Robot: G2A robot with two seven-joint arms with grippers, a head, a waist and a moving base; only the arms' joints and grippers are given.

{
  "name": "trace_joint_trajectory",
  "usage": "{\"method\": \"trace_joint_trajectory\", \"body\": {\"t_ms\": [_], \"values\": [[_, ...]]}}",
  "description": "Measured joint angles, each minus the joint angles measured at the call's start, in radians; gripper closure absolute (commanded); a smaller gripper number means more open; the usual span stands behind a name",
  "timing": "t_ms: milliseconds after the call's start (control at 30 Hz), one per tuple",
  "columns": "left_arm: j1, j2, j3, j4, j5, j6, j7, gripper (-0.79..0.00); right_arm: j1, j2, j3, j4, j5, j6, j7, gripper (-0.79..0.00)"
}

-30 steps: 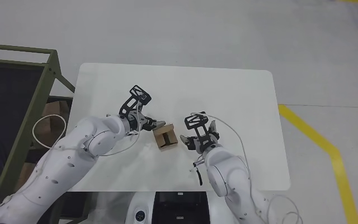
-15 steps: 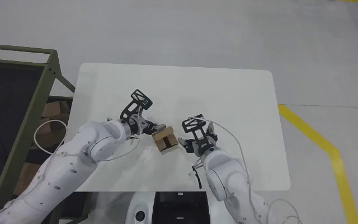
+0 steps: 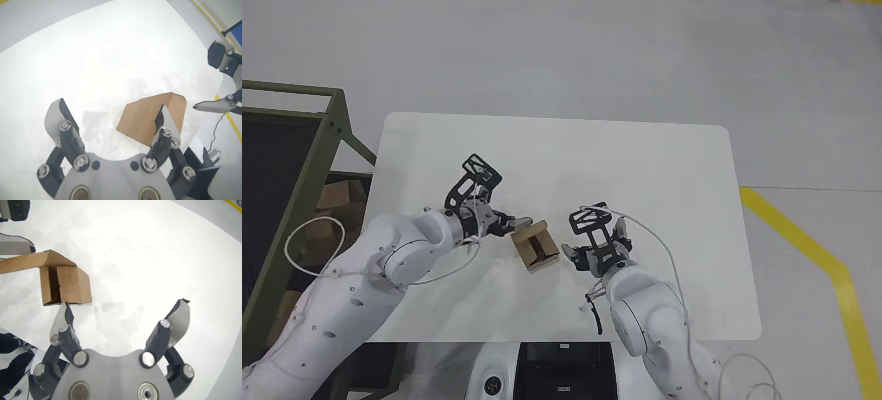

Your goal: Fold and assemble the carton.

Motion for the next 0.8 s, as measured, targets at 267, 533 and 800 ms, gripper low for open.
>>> {"method": "trace_joint_trajectory", "body": {"t_ms": [267,533,800], "values": [[0.051,0.003,-0.025,-0.022,0.061,-0.069,0.018,-0.785,0.000,-0.002,0.002,0.002,0.001,-0.001,-0.001,-0.785],[0.050,-0.006,-0.014,-0.022,0.085,-0.063,0.014,-0.785,-0.020,-0.004,0.001,-0.028,0.062,-0.019,-0.078,-0.785],[0.039,-0.016,-0.001,-0.016,0.095,-0.058,0.000,-0.785,-0.033,-0.014,-0.042,0.008,0.088,0.052,-0.262,-0.785]]}}
